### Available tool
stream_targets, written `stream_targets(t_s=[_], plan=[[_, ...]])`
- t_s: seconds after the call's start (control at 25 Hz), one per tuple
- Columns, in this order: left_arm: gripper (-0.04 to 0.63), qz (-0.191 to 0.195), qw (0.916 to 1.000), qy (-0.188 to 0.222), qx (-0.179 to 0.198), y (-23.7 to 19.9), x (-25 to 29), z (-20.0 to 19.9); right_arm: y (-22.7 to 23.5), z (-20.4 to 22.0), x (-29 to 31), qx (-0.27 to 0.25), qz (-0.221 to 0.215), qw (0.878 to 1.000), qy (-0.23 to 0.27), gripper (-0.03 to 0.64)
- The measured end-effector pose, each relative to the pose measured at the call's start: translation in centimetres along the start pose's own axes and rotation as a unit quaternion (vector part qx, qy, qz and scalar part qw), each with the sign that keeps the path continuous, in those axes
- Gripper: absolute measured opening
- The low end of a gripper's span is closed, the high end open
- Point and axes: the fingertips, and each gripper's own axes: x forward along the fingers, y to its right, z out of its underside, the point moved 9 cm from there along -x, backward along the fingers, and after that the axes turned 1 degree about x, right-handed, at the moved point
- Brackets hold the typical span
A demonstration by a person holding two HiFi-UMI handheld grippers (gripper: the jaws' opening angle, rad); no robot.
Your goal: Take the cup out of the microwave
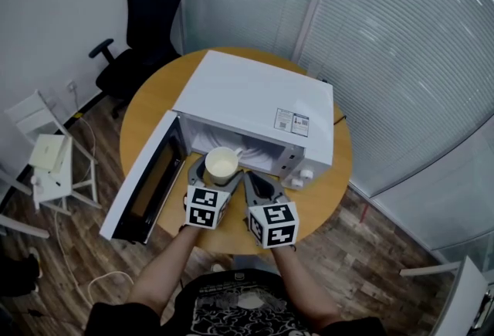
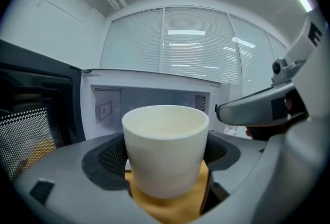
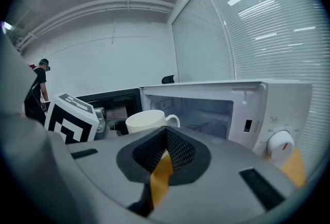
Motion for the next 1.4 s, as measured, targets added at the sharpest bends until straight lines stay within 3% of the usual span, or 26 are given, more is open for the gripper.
stream_targets(t_s=[0.6,1.4], plan=[[0.432,-0.019,0.9997,-0.011,-0.008,1.1,-5.4,1.7,-2.3,1.5,-2.3,0.002,-0.001,1.000,0.003,0.015],[0.431,-0.034,0.9993,0.010,-0.014,0.7,-9.0,0.8,-4.2,2.3,-3.3,-0.027,-0.005,1.000,0.002,0.015]])
